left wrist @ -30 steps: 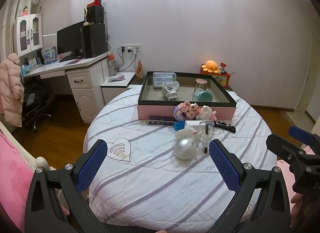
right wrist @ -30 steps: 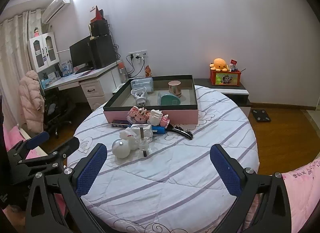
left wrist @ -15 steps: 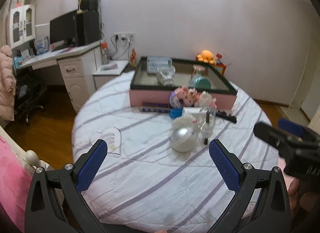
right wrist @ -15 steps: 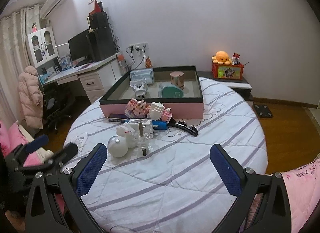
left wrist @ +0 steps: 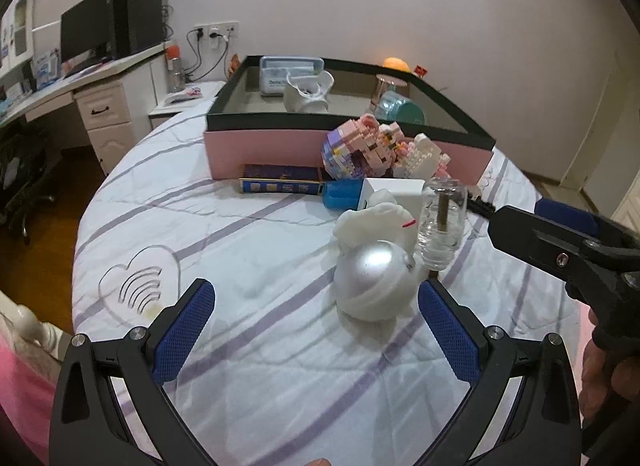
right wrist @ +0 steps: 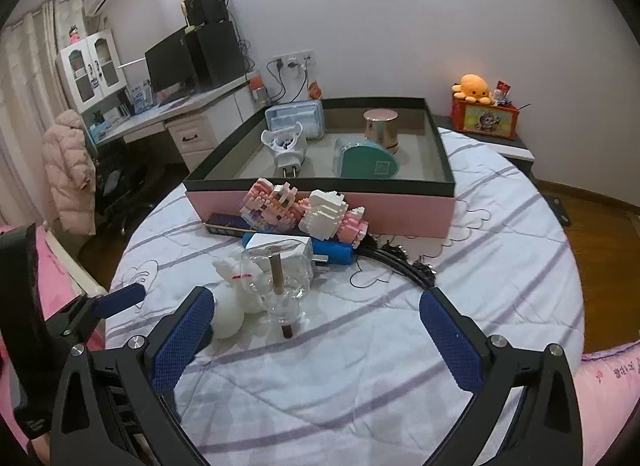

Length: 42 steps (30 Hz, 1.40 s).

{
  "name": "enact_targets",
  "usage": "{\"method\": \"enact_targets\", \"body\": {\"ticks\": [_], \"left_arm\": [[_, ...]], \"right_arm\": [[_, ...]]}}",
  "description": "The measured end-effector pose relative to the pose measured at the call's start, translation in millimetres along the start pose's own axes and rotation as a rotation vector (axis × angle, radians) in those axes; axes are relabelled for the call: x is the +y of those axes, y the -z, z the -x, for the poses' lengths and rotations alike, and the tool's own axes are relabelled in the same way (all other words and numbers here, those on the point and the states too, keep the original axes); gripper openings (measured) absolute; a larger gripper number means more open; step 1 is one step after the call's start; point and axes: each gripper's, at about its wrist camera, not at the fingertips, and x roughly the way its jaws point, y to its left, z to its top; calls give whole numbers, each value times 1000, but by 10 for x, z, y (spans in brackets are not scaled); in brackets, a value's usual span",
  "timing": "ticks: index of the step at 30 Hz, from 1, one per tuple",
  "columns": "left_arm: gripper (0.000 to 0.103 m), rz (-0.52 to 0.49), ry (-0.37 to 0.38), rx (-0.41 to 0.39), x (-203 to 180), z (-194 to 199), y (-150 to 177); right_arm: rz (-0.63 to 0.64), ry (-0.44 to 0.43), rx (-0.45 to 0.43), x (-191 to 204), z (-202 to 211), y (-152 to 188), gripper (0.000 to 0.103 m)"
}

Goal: Organize rigid objects
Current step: 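Move both tools back toward the remaining items on the table, then grasp the silver ball and rabbit with the left tool while the right tool grasps the glass bottle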

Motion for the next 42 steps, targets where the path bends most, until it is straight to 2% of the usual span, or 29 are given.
{"method": "enact_targets", "body": {"ticks": [5, 11, 13, 15, 17, 19, 24, 25, 28, 35, 42], "left_arm": [[103, -42, 3, -5, -65, -71, -51], [103, -99, 16, 31, -173, -204, -106], [103, -105, 26, 40, -200, -254, -144], [101, -96, 38, 58, -204, -322, -189], [84, -83, 54, 92, -188, -400, -210], [80, -72, 57, 93, -163, -410, -204], [52, -36, 81, 81, -101, -382, -210], [49, -32, 79, 79, -98, -378, -207], [49, 1, 95, 73, -44, -370, -203], [46, 42, 91, 48, 37, -265, -158], [46, 58, 89, 19, 109, -75, -146]], "right_arm": [[-4, -17, 22, -33, -103, -2, 100], [-7, -47, 59, -60, -284, -39, 97], [-13, -63, 75, -56, -365, -56, 94], [-20, -62, 98, -60, -454, -62, 87], [-44, -50, 114, -105, -522, -55, 81], [-85, -58, 123, -181, -556, -20, 79], [-109, -58, 119, -295, -604, 29, 72], [-103, -50, 118, -294, -622, 14, 70], [-77, -26, 122, -261, -669, -12, 53], [-67, -14, 91, -238, -554, 53, 53], [-77, -46, 58, -255, -349, 75, 53]]}}
